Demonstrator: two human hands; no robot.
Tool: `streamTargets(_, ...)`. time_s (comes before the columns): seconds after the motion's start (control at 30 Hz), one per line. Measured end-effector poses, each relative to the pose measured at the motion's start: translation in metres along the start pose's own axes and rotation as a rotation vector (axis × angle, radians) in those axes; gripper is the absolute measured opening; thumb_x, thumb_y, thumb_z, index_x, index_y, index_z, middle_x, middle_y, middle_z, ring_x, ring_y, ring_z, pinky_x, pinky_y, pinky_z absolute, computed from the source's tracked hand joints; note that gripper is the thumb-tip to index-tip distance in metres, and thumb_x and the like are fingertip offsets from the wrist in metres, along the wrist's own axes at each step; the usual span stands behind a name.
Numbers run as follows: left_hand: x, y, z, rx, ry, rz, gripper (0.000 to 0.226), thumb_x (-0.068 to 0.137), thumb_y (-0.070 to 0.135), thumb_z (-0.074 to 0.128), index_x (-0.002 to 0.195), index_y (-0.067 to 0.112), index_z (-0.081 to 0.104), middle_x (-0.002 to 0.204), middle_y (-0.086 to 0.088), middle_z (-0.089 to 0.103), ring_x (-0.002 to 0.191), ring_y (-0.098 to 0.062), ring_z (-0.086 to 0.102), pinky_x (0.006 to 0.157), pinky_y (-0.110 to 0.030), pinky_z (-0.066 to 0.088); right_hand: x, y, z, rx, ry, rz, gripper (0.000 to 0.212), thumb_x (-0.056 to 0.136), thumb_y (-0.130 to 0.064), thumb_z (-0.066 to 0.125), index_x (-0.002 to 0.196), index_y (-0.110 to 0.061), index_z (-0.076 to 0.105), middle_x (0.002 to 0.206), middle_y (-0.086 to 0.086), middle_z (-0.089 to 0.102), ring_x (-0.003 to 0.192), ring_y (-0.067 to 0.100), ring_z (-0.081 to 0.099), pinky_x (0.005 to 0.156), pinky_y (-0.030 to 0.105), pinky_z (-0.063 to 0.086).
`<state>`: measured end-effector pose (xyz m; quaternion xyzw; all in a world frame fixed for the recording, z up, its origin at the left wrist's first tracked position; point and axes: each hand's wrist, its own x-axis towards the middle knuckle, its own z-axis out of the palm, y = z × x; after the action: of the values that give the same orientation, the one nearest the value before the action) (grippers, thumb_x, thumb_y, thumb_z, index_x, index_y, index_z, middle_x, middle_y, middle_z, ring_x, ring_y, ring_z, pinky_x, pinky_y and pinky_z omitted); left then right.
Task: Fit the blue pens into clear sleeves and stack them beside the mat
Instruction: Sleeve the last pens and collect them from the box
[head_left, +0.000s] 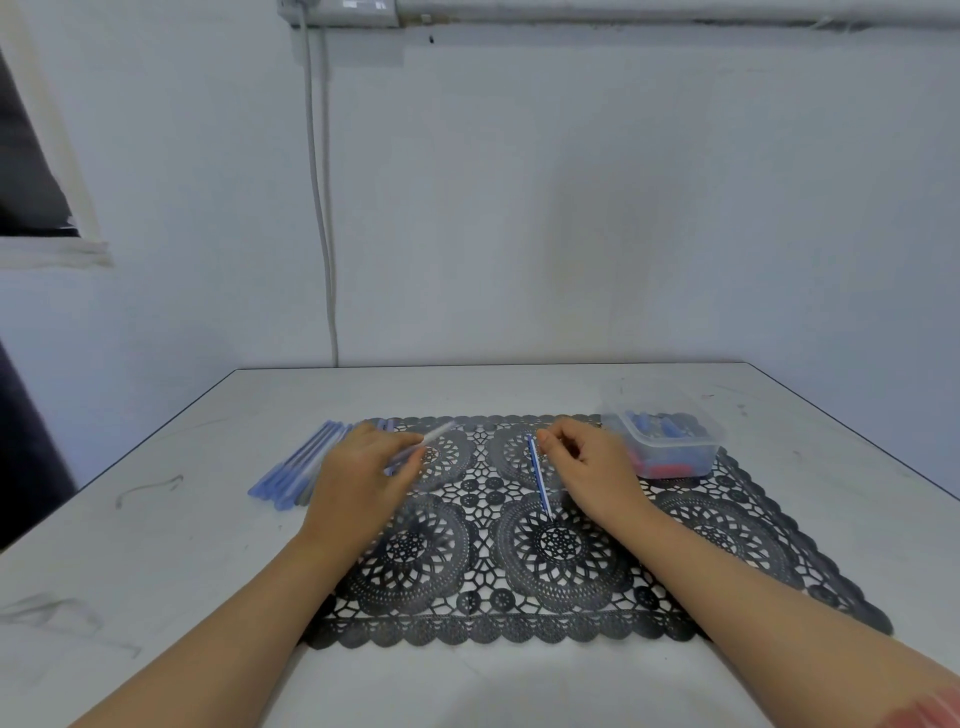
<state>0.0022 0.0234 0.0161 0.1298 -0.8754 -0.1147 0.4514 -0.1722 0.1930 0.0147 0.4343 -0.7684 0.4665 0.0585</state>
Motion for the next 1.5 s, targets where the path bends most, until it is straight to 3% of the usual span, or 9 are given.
streamTargets(0.1,0.001,-0.008,0.003,0.117,-0.062,-0.058,0.017,0.071,0.009,0.08,0.087,0.011,0.075,0.068,0.003,0.063,0.069,-0.011,0.045,0.06,-0.022,0.034,-0.002,-0.002,0.002,-0.107,-0.042,-0.004,0.026,0.093,-0.032,0.052,0.075,-0.015,0.061,0.06,0.004,0.058,0.055,0.011,0.048,0.059,0.033,0.043)
streamTargets(0.27,0.0,-0.014,0.007,0.169,-0.198,-0.052,0.014,0.08,0.019,0.073,0.092,0.011,0.076,0.074,0.006,0.047,0.082,-0.013,0.038,0.067,-0.026,0.033,-0.003,-0.003,0.001,-0.173,-0.08,-0.043,0.026,0.092,-0.033,0.052,0.073,-0.018,0.06,0.055,-0.004,0.052,0.051,0.008,0.044,0.057,0.029,0.041)
streamTargets(0.4,-0.001,-0.01,0.009,0.258,-0.336,-0.01,0.038,0.084,0.045,0.063,0.112,0.019,0.069,0.085,0.006,0.045,0.09,-0.01,0.035,0.072,-0.022,0.03,-0.001,-0.002,0.002,-0.273,-0.134,-0.101,0.028,0.092,-0.031,0.051,0.065,-0.024,0.05,0.059,-0.009,0.048,0.059,0.007,0.045,0.056,0.028,0.037)
streamTargets(0.6,-0.004,-0.011,0.007,0.402,-0.441,-0.029,0.085,0.068,0.082,0.019,0.121,0.031,0.061,0.097,0.011,0.047,0.097,-0.009,0.039,0.078,-0.027,0.03,0.0,0.005,0.006,-0.366,-0.211,-0.181,0.019,0.089,-0.033,0.054,0.087,-0.019,0.066,0.091,-0.006,0.055,0.096,0.008,0.043,0.082,0.031,0.041)
streamTargets(0.7,-0.005,-0.011,0.008,0.503,-0.478,-0.043,0.083,0.071,0.08,0.014,0.124,0.034,0.058,0.108,0.008,0.051,0.108,-0.013,0.042,0.087,-0.031,0.032,0.001,0.007,0.007,-0.42,-0.242,-0.244,0.021,0.087,-0.035,0.055,0.09,-0.021,0.07,0.095,-0.006,0.06,0.098,0.011,0.045,0.089,0.033,0.039)
streamTargets(0.9,-0.004,-0.013,0.01,0.555,-0.473,-0.17,0.039,0.097,0.044,0.035,0.126,0.029,0.056,0.123,0.005,0.045,0.121,-0.016,0.033,0.096,-0.033,0.03,-0.001,-0.001,0.003,-0.541,-0.288,-0.247,0.019,0.088,-0.033,0.051,0.094,-0.026,0.067,0.096,-0.011,0.062,0.104,0.011,0.045,0.094,0.033,0.033)
streamTargets(1.17,-0.005,-0.016,0.01,0.442,-0.436,-0.223,0.048,0.097,0.048,0.03,0.134,0.024,0.048,0.133,0.005,0.046,0.127,-0.016,0.032,0.1,-0.036,0.031,-0.003,-0.006,-0.002,-0.565,-0.309,-0.152,0.02,0.087,-0.031,0.052,0.099,-0.029,0.067,0.101,-0.007,0.061,0.105,0.011,0.046,0.095,0.034,0.034)
streamTargets(1.33,0.006,-0.004,-0.01,0.146,-0.088,-0.072,0.048,0.088,0.043,0.033,0.104,0.016,0.069,0.097,0.0,0.065,0.092,-0.019,0.058,0.076,-0.035,0.041,-0.002,-0.026,-0.024,-0.169,-0.171,0.138,0.015,0.089,-0.02,0.056,0.093,-0.026,0.069,0.087,-0.011,0.067,0.073,0.004,0.06,0.069,0.022,0.049)
streamTargets(1.5,0.026,0.023,-0.043,-0.023,0.094,-0.111,0.021,0.09,0.021,0.05,0.096,0.016,0.069,0.084,0.004,0.064,0.073,-0.014,0.058,0.066,-0.03,0.047,0.005,-0.042,-0.065,0.161,-0.02,0.371,0.022,0.086,-0.001,0.051,0.08,-0.013,0.069,0.065,0.007,0.067,0.048,0.014,0.055,0.037,0.015,0.036)
